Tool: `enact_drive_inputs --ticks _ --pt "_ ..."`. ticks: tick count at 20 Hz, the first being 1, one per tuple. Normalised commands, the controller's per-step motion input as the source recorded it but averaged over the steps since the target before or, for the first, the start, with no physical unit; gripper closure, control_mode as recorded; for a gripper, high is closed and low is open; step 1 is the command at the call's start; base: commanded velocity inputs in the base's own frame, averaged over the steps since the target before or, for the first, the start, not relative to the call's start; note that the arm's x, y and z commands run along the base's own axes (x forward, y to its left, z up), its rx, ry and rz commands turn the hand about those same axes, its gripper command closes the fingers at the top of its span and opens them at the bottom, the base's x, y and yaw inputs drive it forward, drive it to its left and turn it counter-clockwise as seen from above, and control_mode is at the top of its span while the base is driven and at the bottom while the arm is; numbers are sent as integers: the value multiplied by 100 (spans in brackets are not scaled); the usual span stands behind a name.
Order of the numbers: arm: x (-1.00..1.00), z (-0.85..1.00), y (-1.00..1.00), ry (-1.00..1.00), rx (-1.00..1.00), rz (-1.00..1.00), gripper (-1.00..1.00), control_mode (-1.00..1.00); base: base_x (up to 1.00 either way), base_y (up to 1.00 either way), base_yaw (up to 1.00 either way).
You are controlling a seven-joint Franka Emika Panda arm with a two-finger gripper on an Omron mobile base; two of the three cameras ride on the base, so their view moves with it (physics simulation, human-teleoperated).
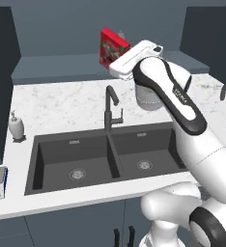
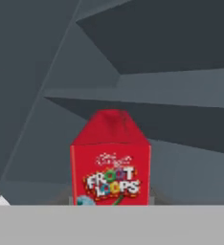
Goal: Pick the cereal and place it on the digital scale for weighing, and close the cabinet.
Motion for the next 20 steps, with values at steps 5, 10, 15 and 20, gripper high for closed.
enact_drive_inputs --ticks 5,10,15,20 --pt "-100 0 -14 0 0 -4 100 -100 0 0 0" --pt "-100 -1 -5 0 0 6 100 -100 0 0 0" --pt "-97 -11 13 3 -6 22 100 -100 0 0 0" --pt "-14 -31 51 24 0 22 100 -100 0 0 0"
